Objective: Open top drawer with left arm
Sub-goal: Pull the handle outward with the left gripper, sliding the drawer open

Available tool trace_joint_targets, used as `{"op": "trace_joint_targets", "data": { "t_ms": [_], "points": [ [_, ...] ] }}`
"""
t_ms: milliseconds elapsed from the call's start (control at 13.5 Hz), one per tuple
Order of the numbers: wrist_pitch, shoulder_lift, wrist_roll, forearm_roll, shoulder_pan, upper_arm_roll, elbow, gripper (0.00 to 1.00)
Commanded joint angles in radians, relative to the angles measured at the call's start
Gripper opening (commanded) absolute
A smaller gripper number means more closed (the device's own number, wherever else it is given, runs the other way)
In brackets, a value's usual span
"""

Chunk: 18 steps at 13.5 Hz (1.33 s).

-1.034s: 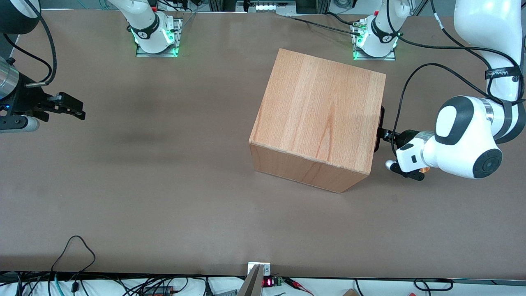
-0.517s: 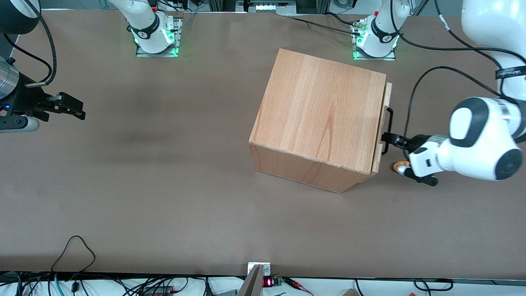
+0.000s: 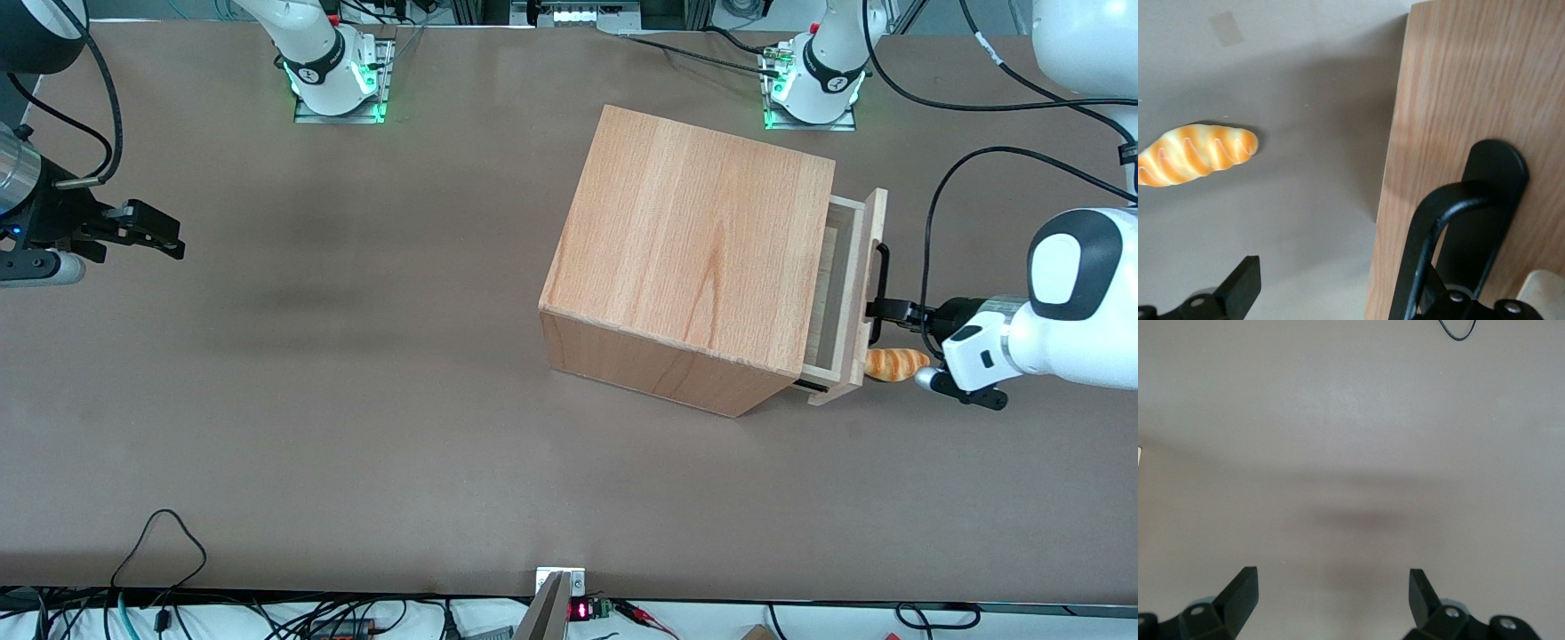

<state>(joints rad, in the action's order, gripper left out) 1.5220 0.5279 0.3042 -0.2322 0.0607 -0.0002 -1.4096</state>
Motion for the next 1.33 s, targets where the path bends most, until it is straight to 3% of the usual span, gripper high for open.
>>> {"op": "trace_joint_targets", "data": {
  "t_ms": [0, 1256],
  "points": [
    [0.026, 0.049, 0.023, 0.025, 0.034, -0.004, 0.035, 1.00],
    [0.046, 0.063, 0.070, 0.025, 0.240, -0.003, 0.073, 1.00]
  ]
}}
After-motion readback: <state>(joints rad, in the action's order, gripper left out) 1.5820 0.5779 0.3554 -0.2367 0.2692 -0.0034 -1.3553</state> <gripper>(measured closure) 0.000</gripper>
